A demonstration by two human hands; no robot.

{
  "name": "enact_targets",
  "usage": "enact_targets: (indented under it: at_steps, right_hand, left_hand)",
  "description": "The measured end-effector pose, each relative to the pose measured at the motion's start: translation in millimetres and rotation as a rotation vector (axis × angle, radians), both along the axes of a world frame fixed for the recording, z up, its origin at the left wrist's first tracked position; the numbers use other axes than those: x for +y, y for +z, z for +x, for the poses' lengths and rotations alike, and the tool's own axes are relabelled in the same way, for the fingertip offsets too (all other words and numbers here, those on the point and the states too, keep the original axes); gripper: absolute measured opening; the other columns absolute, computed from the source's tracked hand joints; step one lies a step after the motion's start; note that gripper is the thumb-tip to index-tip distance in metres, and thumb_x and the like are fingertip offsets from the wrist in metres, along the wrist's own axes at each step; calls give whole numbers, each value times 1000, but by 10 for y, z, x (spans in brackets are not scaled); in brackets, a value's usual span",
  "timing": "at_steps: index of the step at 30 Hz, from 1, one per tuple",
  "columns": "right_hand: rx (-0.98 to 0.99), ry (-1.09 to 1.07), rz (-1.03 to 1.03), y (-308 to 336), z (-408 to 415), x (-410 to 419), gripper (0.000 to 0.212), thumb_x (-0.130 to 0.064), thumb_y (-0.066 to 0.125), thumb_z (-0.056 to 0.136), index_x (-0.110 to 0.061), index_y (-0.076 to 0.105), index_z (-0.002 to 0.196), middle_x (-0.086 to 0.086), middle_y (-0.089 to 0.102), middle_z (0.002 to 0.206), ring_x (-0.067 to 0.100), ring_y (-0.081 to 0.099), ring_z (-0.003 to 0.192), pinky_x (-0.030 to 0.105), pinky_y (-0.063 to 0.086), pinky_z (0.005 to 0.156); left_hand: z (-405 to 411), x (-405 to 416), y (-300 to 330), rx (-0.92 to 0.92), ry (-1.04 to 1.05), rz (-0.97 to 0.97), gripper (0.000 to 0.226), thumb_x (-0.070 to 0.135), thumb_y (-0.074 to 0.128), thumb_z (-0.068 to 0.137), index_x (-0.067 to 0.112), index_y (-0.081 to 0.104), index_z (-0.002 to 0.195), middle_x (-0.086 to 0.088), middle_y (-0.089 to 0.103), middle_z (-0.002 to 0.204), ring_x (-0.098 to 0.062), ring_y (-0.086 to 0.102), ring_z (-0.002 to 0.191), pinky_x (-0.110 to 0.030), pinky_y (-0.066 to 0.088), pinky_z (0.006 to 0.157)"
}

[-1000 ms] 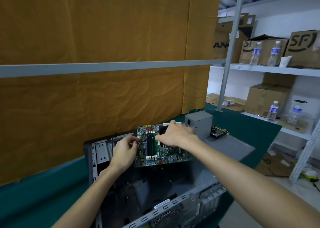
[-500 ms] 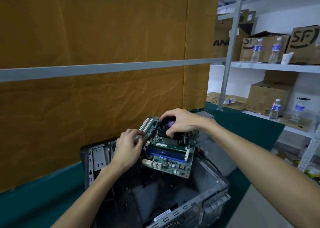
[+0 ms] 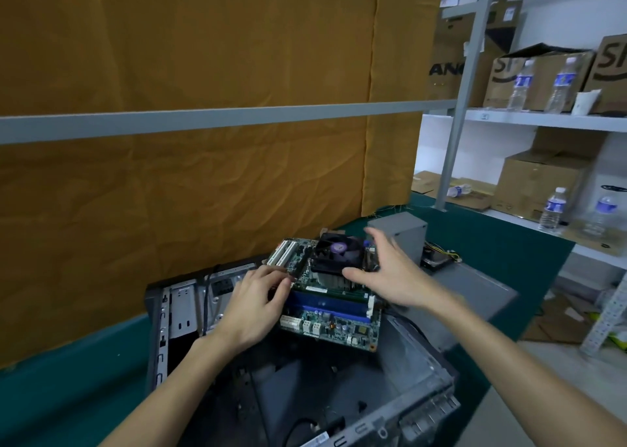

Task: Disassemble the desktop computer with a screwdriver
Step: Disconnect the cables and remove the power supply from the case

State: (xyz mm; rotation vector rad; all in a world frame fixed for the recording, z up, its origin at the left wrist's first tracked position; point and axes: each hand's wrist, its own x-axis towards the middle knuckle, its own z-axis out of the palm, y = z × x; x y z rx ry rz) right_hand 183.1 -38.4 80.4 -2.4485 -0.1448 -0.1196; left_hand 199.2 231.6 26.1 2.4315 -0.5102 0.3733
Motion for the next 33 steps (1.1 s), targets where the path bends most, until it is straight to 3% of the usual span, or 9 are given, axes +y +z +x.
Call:
enact_targets:
  at_steps: [5, 9, 12, 15, 17, 20, 24, 29, 33]
  right_hand:
    - [8, -151, 223, -532, -464, 6, 87, -67, 53, 92, -39, 1, 156, -3, 13, 169, 25, 23, 152, 50, 26, 119]
    - [4, -200, 282, -599, -550, 58, 72, -55, 44, 101, -41, 0, 157, 4, 30, 163, 25, 35, 146, 45, 33, 109]
    - [35, -182, 185, -579, -581, 60, 63, -55, 45, 96, -30, 26, 151, 4, 47, 151, 18, 52, 126, 44, 41, 101]
    - [67, -163, 195, -525, -612, 64, 39, -54, 44, 83, -37, 42, 117, 1, 61, 119, 5, 54, 90, 45, 46, 92]
    - [72, -150, 167, -506, -622, 73, 43, -54, 41, 80, -30, 43, 116, -3, 57, 111, 12, 56, 97, 45, 47, 92]
    - [63, -121, 153, -502, -635, 87, 56, -53, 39, 80, -24, 43, 128, -8, 52, 118, 17, 52, 105, 45, 45, 90]
    - [56, -117, 152, -484, -632, 76, 56, -48, 41, 83, -20, 47, 130, 0, 50, 124, 23, 52, 115, 46, 43, 97]
    - [96, -54, 197, -528, -592, -12, 44, -27, 50, 102, -23, 42, 145, 0, 44, 146, 15, 44, 126, 38, 36, 104]
    - [101, -41, 225, -579, -565, -39, 49, -24, 51, 104, -23, 34, 150, -1, 38, 155, 14, 38, 136, 38, 32, 112]
  left_hand:
    - [-16, -8, 30, 16, 8, -5, 33, 28, 39, 107, 32, 68, 122, 19, 56, 131, -8, 46, 128, -41, 33, 109]
    - [-60, 3, 50, 11, 10, 6, 31, 26, 44, 105, 31, 68, 125, 17, 58, 135, -10, 47, 132, -46, 32, 113]
    - [-68, 34, 65, 10, 8, 48, 32, 30, 45, 104, 32, 67, 128, 18, 58, 138, -10, 48, 134, -51, 33, 114]
    - [-53, 60, 76, 24, -6, 88, 34, 34, 44, 104, 35, 63, 133, 18, 56, 142, -11, 47, 137, -47, 39, 112]
    - [-40, 65, 79, 37, -16, 79, 36, 34, 44, 104, 37, 59, 137, 18, 56, 142, -11, 48, 136, -42, 45, 106]
    - [-29, 61, 82, 36, 5, 112, 39, 35, 43, 104, 41, 56, 139, 20, 55, 143, -11, 48, 135, -42, 49, 100]
    - [-22, 43, 74, 33, 21, 141, 41, 32, 41, 102, 42, 55, 140, 21, 54, 143, -13, 47, 135, -42, 50, 98]
    - [-3, 76, 51, 35, 3, 136, 43, 27, 39, 104, 42, 51, 142, 22, 53, 143, -11, 44, 136, -43, 49, 99]
    - [-18, 100, 23, 39, -10, 125, 42, 27, 37, 106, 42, 51, 143, 21, 52, 144, -9, 42, 137, -44, 44, 105]
